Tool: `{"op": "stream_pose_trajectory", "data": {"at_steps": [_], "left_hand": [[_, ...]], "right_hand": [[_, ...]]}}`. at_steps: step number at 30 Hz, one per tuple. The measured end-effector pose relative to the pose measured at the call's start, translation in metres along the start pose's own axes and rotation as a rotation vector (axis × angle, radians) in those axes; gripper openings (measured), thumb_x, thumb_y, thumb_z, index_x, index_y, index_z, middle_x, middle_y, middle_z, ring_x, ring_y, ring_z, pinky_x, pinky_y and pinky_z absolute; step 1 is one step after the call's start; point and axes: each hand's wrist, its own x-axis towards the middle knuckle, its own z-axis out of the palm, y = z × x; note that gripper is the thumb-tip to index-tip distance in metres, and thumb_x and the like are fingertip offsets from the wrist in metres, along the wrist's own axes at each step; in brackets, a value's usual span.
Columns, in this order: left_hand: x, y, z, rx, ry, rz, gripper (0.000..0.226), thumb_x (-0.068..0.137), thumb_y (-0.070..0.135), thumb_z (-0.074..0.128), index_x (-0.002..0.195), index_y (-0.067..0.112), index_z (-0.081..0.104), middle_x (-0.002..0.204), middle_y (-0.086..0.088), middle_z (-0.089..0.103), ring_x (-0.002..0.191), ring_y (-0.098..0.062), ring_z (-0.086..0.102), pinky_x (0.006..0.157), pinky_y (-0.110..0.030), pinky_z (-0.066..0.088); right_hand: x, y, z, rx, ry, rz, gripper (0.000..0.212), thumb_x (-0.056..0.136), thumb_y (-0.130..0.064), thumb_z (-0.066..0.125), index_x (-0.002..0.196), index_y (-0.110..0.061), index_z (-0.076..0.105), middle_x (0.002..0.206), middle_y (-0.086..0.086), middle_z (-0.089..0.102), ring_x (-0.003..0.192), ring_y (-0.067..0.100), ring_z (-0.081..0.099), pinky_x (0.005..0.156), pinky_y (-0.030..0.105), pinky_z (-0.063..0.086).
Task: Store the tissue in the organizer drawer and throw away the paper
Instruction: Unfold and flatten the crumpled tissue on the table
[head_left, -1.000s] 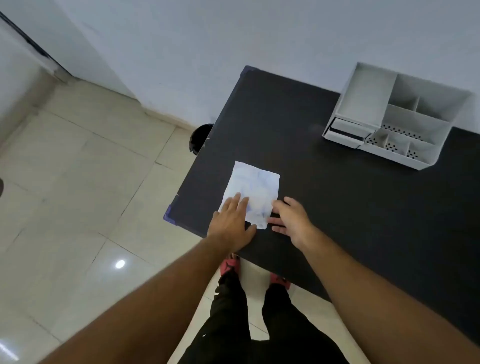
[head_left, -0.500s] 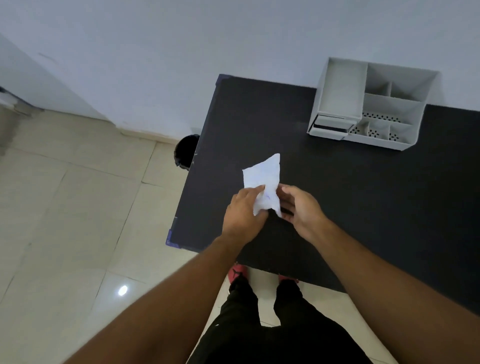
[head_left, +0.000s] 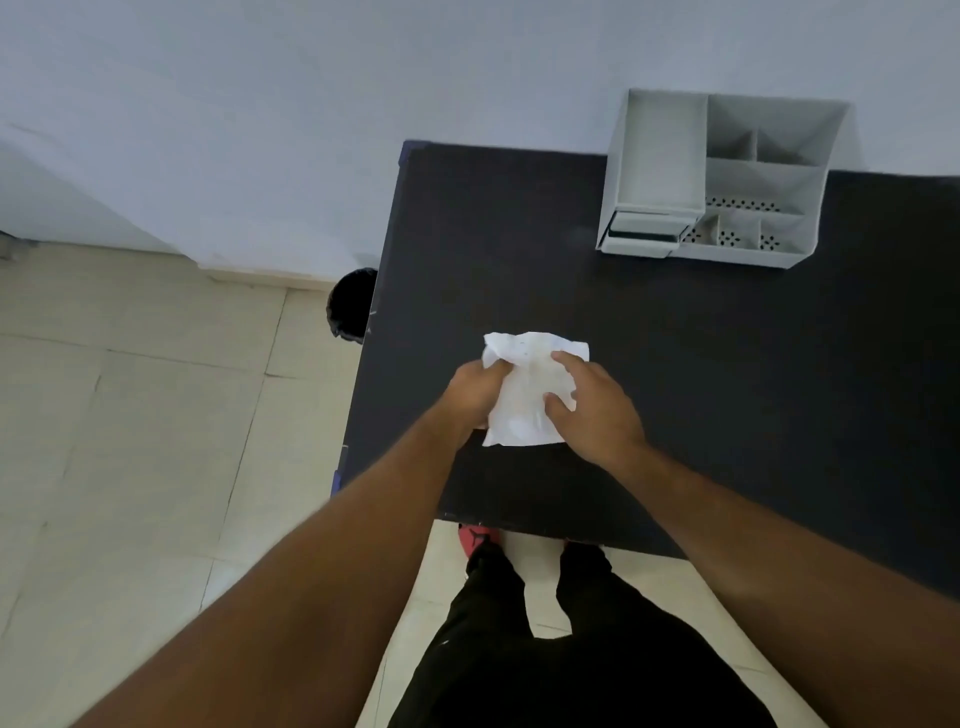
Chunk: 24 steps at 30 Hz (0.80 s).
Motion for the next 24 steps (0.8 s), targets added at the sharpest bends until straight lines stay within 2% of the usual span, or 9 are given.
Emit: {"op": "stream_pose_trajectory", "data": {"at_steps": [3, 6, 10, 13, 18, 21, 24], "left_hand": [[0.015, -0.018, -0.011, 0.18, 0.214, 0.033, 0.047, 0.097, 0.034, 0.063, 0.139, 0.018, 0.047, 0.132, -0.005, 0.062, 0.111, -0.025, 0.064, 0.093, -0.045, 0.057], [0.015, -0.032, -0.015, 0.36, 0.383, 0.17, 0.068, 0.092, 0.032, 0.071, 0.147, 0.024, 0.031, 0.138, -0.003, 0.055, 0.119, -0.027, 0.061, 0.097, -0.045, 0.056], [0.006, -0.052, -0.009, 0.803, 0.497, 0.37, 0.075, 0.089, 0.044, 0.071, 0.149, 0.024, 0.031, 0.151, -0.002, 0.041, 0.134, -0.024, 0.044, 0.105, -0.041, 0.046], [0.006, -0.061, -0.001, 0.961, 0.488, 0.439, 0.077, 0.091, 0.052, 0.064, 0.152, 0.021, 0.029, 0.159, -0.003, 0.03, 0.145, -0.025, 0.031, 0.112, -0.046, 0.037], [0.015, -0.066, 0.005, 1.026, 0.31, 0.343, 0.085, 0.096, 0.062, 0.047, 0.159, 0.014, 0.014, 0.168, -0.002, 0.012, 0.155, -0.022, 0.006, 0.118, -0.052, 0.025], [0.022, -0.061, 0.002, 1.067, 0.262, 0.352, 0.087, 0.097, 0.058, 0.05, 0.16, 0.013, 0.012, 0.169, -0.001, 0.006, 0.156, -0.021, -0.002, 0.118, -0.054, 0.024], [0.029, -0.048, -0.006, 1.169, 0.209, 0.385, 0.082, 0.095, 0.047, 0.061, 0.157, 0.014, 0.019, 0.168, -0.001, 0.009, 0.155, -0.026, -0.002, 0.115, -0.058, 0.028]], "right_hand": [[0.003, 0.006, 0.013, -0.186, -0.091, 0.036, 0.06, 0.1, -0.037, 0.058, 0.154, -0.03, 0.034, 0.146, 0.003, 0.05, 0.128, 0.023, 0.055, 0.101, 0.039, 0.052], [0.01, 0.007, 0.02, -0.36, 0.019, -0.066, 0.055, 0.099, -0.039, 0.059, 0.15, -0.03, 0.042, 0.139, 0.004, 0.053, 0.122, 0.022, 0.055, 0.094, 0.036, 0.054], [0.031, 0.005, 0.026, -0.455, 0.11, -0.238, 0.049, 0.095, -0.033, 0.066, 0.142, -0.028, 0.056, 0.136, 0.005, 0.056, 0.12, 0.026, 0.054, 0.09, 0.04, 0.053], [0.045, 0.0, 0.027, -0.501, 0.078, -0.249, 0.049, 0.095, -0.034, 0.064, 0.143, -0.028, 0.054, 0.14, 0.005, 0.054, 0.123, 0.027, 0.052, 0.095, 0.042, 0.05], [0.053, 0.003, 0.029, -0.494, 0.008, -0.225, 0.044, 0.1, -0.036, 0.057, 0.143, -0.029, 0.052, 0.138, 0.007, 0.055, 0.118, 0.027, 0.057, 0.092, 0.043, 0.053], [0.053, 0.003, 0.03, -0.485, 0.002, -0.195, 0.04, 0.102, -0.038, 0.053, 0.141, -0.028, 0.054, 0.126, 0.008, 0.063, 0.108, 0.028, 0.063, 0.082, 0.041, 0.053], [0.054, 0.005, 0.032, -0.491, 0.031, -0.149, 0.032, 0.104, -0.036, 0.05, 0.131, -0.025, 0.063, 0.114, 0.005, 0.07, 0.099, 0.027, 0.067, 0.075, 0.037, 0.052]]}}
